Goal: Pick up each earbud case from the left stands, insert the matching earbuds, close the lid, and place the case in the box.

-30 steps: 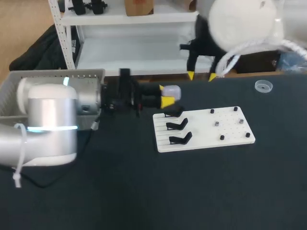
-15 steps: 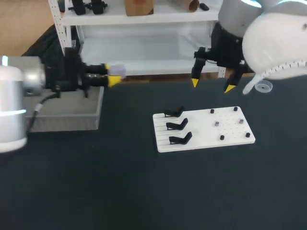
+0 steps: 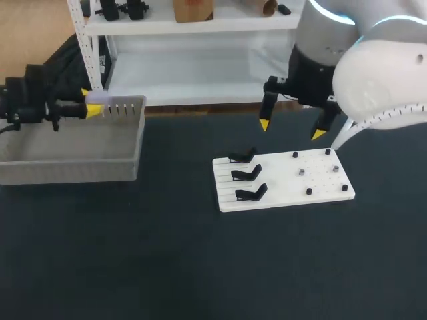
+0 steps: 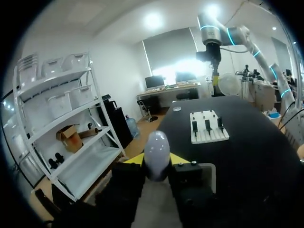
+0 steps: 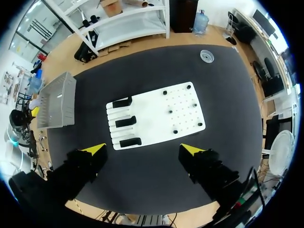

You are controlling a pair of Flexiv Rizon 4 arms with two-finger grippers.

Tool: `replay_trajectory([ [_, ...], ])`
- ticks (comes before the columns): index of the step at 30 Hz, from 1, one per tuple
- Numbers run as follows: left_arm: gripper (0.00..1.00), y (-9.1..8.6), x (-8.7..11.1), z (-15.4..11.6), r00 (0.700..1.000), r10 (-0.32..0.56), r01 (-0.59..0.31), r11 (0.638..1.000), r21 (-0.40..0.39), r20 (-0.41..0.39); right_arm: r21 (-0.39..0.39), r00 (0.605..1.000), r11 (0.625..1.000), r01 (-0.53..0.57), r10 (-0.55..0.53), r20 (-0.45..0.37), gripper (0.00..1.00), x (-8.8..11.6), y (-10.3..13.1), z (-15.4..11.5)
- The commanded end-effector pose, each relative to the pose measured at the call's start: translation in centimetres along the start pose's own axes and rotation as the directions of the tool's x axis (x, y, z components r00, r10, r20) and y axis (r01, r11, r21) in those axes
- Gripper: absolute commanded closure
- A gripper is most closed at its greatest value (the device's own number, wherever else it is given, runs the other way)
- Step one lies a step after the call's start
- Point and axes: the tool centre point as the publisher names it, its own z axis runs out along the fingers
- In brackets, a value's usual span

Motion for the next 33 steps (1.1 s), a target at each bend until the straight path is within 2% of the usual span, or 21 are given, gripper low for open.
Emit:
replay_trajectory([
  [1, 1.0, 2.4, 3.1, 1.4, 0.999, -0.032, 0.035, 0.995, 0.091, -0.042, 0.013, 1.0, 1.0, -0.011, 0.011, -0.003, 0.0, 0.6, 0.3, 0.1],
  [2, 1.0, 2.6, 3.9, 1.7, 0.997, -0.043, 0.048, 0.995, 0.083, -0.06, 0.018, 1.0, 1.0, -0.016, 0.016, -0.007, 0.0, 0.7, 0.4, 0.1],
  [3, 1.0, 2.7, 4.6, 1.9, 0.997, -0.067, 0.071, 0.994, 0.078, -0.046, 0.02, 1.0, 1.0, -0.02, 0.02, -0.009, 0.0, 0.9, 0.4, 0.2],
  [6, 1.0, 3.1, 6.8, 2.7, 0.99, -0.103, 0.11, 0.991, 0.074, -0.094, 0.026, 0.999, 0.999, -0.031, 0.031, -0.015, 0.0, 1.3, 0.6, 0.3],
  [11, 1.0, 2.8, 10.0, 3.8, 0.975, -0.15, 0.164, 0.983, 0.078, -0.161, 0.034, 0.999, 0.998, -0.045, 0.046, -0.02, 0.0, 1.7, 0.8, 0.2],
  [14, 1.0, 2.6, 10.9, 4.1, 0.973, -0.166, 0.183, 0.979, 0.093, -0.162, 0.038, 0.998, 0.998, -0.052, 0.053, -0.023, 0.0, 1.8, 0.8, 0.3],
  [18, 1.0, 2.3, 10.7, 4.1, 0.972, -0.166, 0.185, 0.978, 0.101, -0.168, 0.038, 0.998, 0.998, -0.055, 0.056, -0.027, 0.0, 1.8, 0.9, 0.4],
  [20, 0.0, 2.0, 10.2, 3.9, 0.972, -0.164, 0.183, 0.977, 0.108, -0.168, 0.03, 0.998, 0.998, -0.051, 0.052, -0.029, 0.0, 1.7, 0.9, 0.4],
  [27, 0.0, 1.1, 7.6, 2.0, 0.98, -0.138, 0.151, 0.985, 0.083, -0.142, -0.09, 1.0, 0.995, -0.03, 0.03, 0.002, 0.0, 0.9, 0.0, 0.2],
  [30, 0.0, -0.2, 6.1, 1.1, 0.981, -0.136, 0.148, 0.985, 0.084, -0.141, -0.133, 1.0, 0.991, 0.008, -0.005, 0.024, 0.0, 0.8, -1.0, 0.3],
  [33, 0.0, -2.4, 4.2, 0.8, 0.981, -0.135, 0.15, 0.984, 0.101, -0.139, -0.139, 0.998, 0.989, 0.05, -0.045, 0.038, 0.0, 0.8, -2.0, 0.9],
])
